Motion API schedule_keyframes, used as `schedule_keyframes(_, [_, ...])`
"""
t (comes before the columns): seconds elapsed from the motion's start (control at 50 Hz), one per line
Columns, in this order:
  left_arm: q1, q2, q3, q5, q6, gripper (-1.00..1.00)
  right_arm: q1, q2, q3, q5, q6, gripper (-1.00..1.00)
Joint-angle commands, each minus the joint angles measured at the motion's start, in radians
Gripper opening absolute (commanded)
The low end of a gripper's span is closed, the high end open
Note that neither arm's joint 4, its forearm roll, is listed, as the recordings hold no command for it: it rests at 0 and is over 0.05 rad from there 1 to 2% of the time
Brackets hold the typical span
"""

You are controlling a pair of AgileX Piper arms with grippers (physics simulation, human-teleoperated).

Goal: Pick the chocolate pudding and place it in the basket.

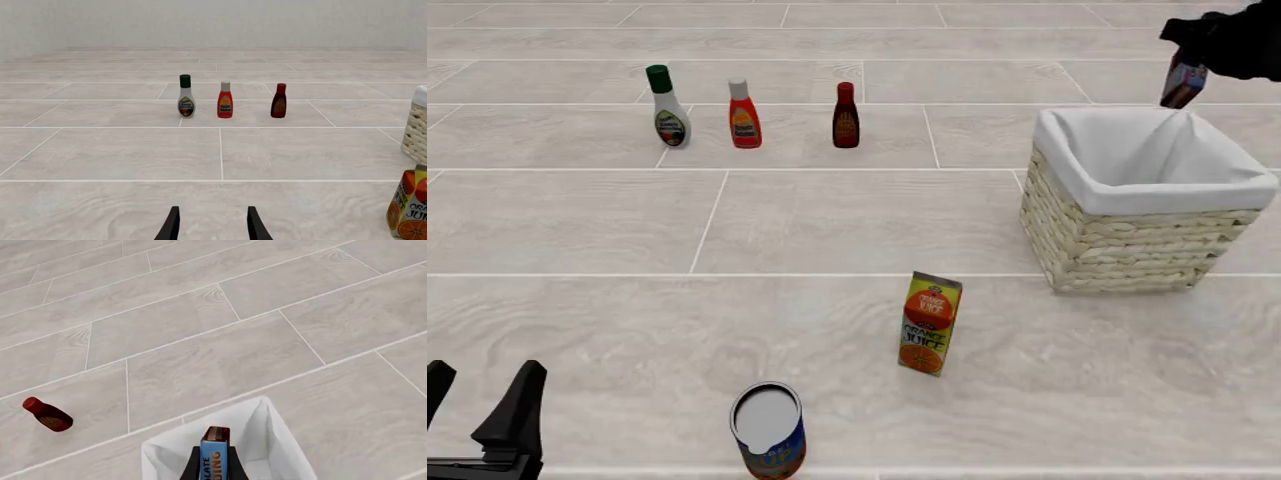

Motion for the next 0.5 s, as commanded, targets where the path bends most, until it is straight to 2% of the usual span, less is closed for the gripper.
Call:
schedule_keyframes(0.02, [0.0, 0.0, 0.0, 0.0, 0.0, 1.0, 0.007, 0.003, 0.061, -0.044, 0.0, -1.0])
schedule_keyframes(0.3, [0.0, 0.0, 0.0, 0.0, 0.0, 1.0, 0.001, -0.003, 0.131, -0.089, -0.007, -1.0])
schedule_keyframes(0.5, [0.0, 0.0, 0.0, 0.0, 0.0, 1.0, 0.0, 0.011, 0.14, -0.102, -0.005, -1.0])
